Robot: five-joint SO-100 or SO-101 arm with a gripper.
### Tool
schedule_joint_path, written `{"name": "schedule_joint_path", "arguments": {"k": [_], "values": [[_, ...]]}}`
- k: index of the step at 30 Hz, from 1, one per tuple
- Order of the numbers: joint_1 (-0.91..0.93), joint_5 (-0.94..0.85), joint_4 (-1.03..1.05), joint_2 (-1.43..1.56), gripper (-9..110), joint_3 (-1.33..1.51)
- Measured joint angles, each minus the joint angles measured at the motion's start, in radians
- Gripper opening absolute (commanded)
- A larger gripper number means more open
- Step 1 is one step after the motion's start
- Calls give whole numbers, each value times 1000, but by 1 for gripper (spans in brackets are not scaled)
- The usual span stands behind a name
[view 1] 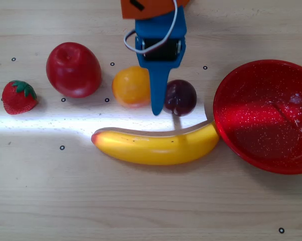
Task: Put the banana in the red bowl.
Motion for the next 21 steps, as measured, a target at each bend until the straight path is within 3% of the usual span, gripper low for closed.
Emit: {"name": "schedule_joint_path", "arguments": {"k": [4,21], "values": [[-2,2,-31,-83,47,-26],[14,-48,-89,-420,57,-310]]}}
